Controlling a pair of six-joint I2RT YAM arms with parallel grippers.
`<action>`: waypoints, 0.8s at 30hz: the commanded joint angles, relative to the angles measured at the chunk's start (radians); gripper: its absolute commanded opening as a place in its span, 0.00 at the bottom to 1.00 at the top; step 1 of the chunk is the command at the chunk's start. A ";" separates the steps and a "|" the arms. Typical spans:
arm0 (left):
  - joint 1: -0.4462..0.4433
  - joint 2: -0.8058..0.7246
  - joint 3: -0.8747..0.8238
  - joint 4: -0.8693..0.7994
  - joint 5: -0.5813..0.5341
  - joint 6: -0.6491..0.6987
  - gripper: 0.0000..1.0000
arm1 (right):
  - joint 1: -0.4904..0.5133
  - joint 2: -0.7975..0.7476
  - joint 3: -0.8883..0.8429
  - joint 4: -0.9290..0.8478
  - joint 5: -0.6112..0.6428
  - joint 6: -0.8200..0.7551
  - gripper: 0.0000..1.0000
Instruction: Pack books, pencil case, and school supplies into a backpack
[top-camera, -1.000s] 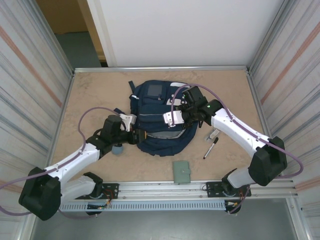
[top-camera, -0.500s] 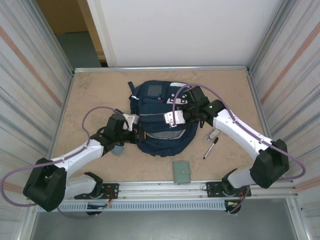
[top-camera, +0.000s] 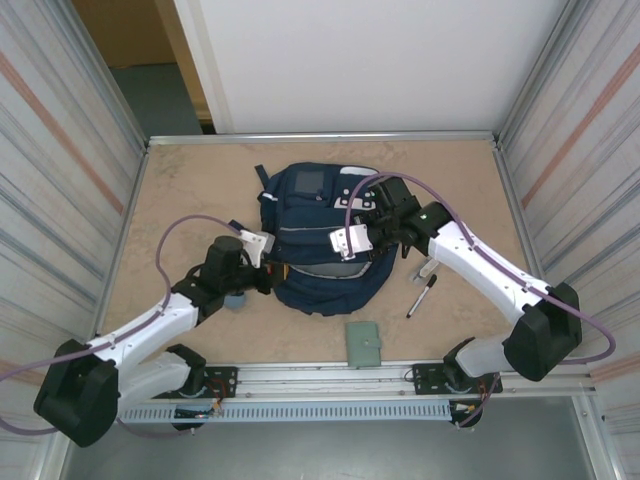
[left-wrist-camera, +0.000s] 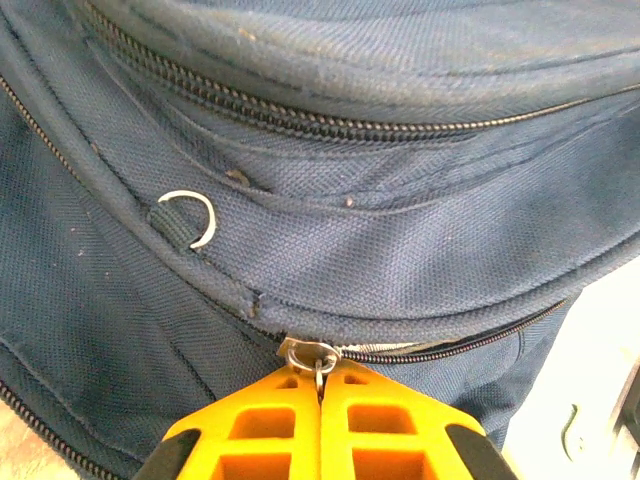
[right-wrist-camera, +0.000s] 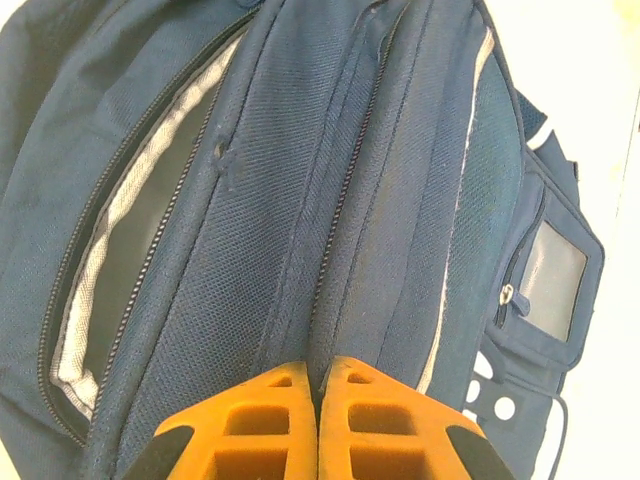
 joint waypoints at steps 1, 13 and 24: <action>-0.012 -0.027 -0.005 0.118 0.036 -0.028 0.00 | 0.012 -0.007 -0.026 0.017 -0.009 -0.021 0.02; -0.119 0.035 0.027 0.147 0.065 -0.139 0.00 | 0.006 -0.132 -0.091 0.016 -0.098 0.373 0.56; -0.181 0.169 0.146 0.163 0.107 -0.156 0.00 | 0.139 -0.147 -0.266 0.317 0.027 0.531 0.79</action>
